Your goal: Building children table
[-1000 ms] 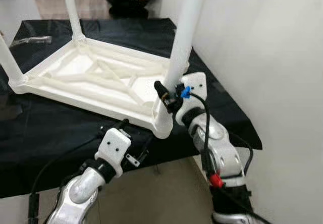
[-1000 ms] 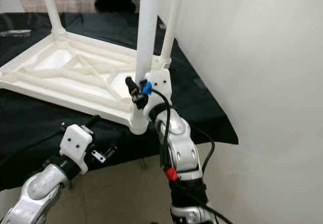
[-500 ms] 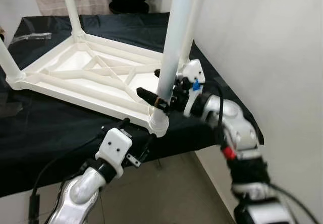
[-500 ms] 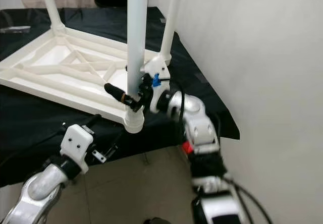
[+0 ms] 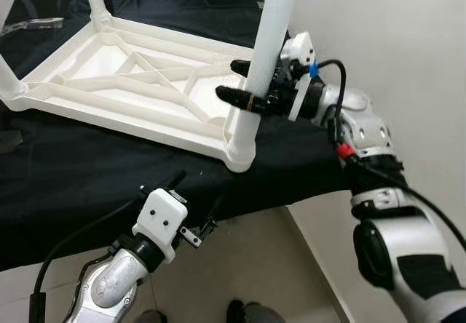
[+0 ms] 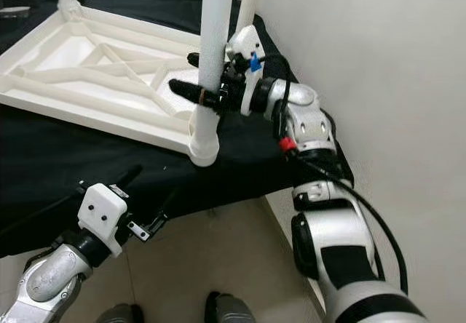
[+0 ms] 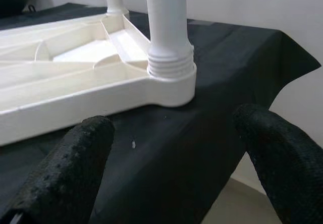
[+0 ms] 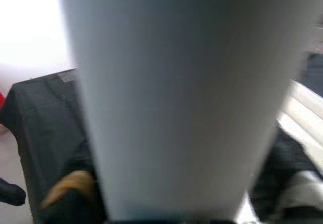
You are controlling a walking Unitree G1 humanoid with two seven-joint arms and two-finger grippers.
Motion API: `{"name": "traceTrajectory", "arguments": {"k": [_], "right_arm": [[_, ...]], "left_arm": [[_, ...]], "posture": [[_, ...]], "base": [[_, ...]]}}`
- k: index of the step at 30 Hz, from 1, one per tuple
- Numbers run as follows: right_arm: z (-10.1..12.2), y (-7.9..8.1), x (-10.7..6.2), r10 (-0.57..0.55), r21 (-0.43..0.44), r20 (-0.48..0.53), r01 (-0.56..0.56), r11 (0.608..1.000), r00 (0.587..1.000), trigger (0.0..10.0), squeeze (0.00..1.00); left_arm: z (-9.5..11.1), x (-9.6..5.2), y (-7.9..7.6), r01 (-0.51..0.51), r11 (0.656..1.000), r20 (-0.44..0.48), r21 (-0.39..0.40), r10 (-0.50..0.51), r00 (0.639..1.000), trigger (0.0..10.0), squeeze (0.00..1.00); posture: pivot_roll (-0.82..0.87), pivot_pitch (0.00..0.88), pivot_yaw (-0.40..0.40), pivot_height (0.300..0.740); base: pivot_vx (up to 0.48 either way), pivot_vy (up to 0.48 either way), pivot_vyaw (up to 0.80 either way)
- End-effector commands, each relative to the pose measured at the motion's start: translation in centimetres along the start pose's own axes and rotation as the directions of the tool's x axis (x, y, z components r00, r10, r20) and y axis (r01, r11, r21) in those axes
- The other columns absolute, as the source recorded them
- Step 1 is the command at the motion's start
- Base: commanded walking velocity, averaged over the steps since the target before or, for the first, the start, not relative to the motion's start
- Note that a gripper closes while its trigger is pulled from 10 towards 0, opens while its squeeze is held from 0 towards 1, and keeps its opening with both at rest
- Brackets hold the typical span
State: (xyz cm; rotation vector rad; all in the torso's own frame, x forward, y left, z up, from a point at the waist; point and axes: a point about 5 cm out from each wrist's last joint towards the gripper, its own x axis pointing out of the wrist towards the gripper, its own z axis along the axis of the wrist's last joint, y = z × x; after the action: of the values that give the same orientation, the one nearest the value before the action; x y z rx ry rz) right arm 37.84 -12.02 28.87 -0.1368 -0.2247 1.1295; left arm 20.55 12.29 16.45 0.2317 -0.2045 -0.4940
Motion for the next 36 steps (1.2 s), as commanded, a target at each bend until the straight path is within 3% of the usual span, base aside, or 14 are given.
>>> {"name": "traceTrajectory", "arguments": {"k": [1,6,13,14,17,19,20,23,24,25,26,28,29,36], "right_arm": [[0.6,-0.8,-0.9,-0.023,-0.002,0.025,0.023,1.000,0.999,0.0,0.00],[0.4,-1.2,-2.1,-0.051,0.013,0.023,0.051,0.999,0.998,0.0,0.00],[-1.1,-0.3,-3.5,-0.228,0.050,0.004,0.228,0.972,0.974,0.0,0.00],[-1.8,0.6,-3.4,-0.322,0.084,0.000,0.321,0.943,0.947,0.0,0.00],[-2.2,1.2,-3.4,-0.387,0.105,-0.005,0.385,0.917,0.922,0.0,0.00],[-2.8,2.0,-3.1,-0.469,0.128,-0.019,0.468,0.875,0.883,0.0,0.00],[-4.5,3.8,-2.1,-0.579,0.099,-0.093,0.587,0.804,0.810,0.0,0.00],[-4.5,3.8,-2.1,-0.579,0.099,-0.093,0.587,0.804,0.810,0.0,0.00],[-5.7,5.3,-1.4,-0.654,0.078,-0.140,0.667,0.741,0.743,0.0,0.00],[-6.4,7.1,0.3,-0.666,0.077,-0.159,0.682,0.727,0.729,0.0,0.00],[-6.3,8.2,2.4,-0.640,0.091,-0.144,0.654,0.751,0.755,0.0,0.00],[-6.3,8.2,2.4,-0.640,0.091,-0.144,0.654,0.751,0.755,0.0,0.00],[-6.1,8.6,3.7,-0.607,0.102,-0.127,0.619,0.779,0.785,0.0,0.00],[-5.2,7.4,4.4,-0.623,0.091,-0.115,0.633,0.769,0.773,0.0,0.00]], "left_arm": [[0.2,-0.3,-0.2,0.010,1.000,-0.010,0.006,-0.009,1.000,10.0,0.00],[0.2,-0.1,-0.2,0.006,1.000,-0.011,0.004,-0.006,1.000,10.0,0.00],[-0.1,0.6,0.1,0.003,1.000,-0.009,0.006,-0.003,1.000,10.0,0.00],[-0.2,0.9,0.2,0.004,1.000,-0.008,0.009,-0.004,1.000,10.0,0.00],[-0.3,1.1,0.3,0.005,1.000,-0.008,0.011,-0.005,1.000,10.0,0.00],[-0.5,1.3,0.5,0.005,1.000,-0.009,0.014,-0.005,1.000,10.0,0.00],[-0.8,1.8,0.7,0.003,1.000,-0.010,0.021,-0.003,1.000,10.0,0.00],[-0.8,1.8,0.7,0.003,1.000,-0.010,0.021,-0.003,1.000,10.0,0.00],[-1.0,2.1,0.9,0.001,1.000,-0.010,0.027,0.000,1.000,10.0,0.00],[-1.4,2.5,1.2,-0.003,0.999,-0.013,0.037,0.004,1.000,10.0,0.00],[-1.7,2.8,1.4,-0.009,0.999,-0.019,0.046,0.010,1.000,10.0,0.00],[-1.7,2.8,1.4,-0.009,0.999,-0.019,0.046,0.010,1.000,10.0,0.00],[-1.9,2.9,1.6,-0.013,0.999,-0.023,0.051,0.014,1.000,10.0,0.00],[-2.1,2.8,1.7,-0.022,0.998,-0.027,0.056,0.023,0.999,10.0,0.00]], "posture": [[0.07,0.251,-0.121,0.740],[0.05,0.245,-0.134,0.740],[0.02,0.215,-0.137,0.740],[0.01,0.196,-0.141,0.740],[0.01,0.196,-0.141,0.740],[0.00,0.172,-0.140,0.740],[-0.01,0.136,-0.136,0.740],[-0.01,0.136,-0.136,0.740],[-0.01,0.130,-0.136,0.740],[0.00,0.092,-0.130,0.740],[0.01,0.080,-0.132,0.740],[0.01,0.080,-0.132,0.740],[0.01,0.076,-0.134,0.740],[0.02,0.080,-0.134,0.740]], "base": [[0.000,0.000,0.00],[0.000,0.000,0.00],[0.000,0.000,0.00],[0.000,0.000,0.00],[0.000,0.000,0.00],[0.000,0.000,0.00],[0.000,0.000,0.00],[0.000,0.000,0.00],[0.000,0.000,0.00],[0.000,0.000,0.00],[0.000,0.000,0.00],[0.000,0.000,0.00],[0.000,0.000,0.00],[0.000,0.000,0.00]]}}
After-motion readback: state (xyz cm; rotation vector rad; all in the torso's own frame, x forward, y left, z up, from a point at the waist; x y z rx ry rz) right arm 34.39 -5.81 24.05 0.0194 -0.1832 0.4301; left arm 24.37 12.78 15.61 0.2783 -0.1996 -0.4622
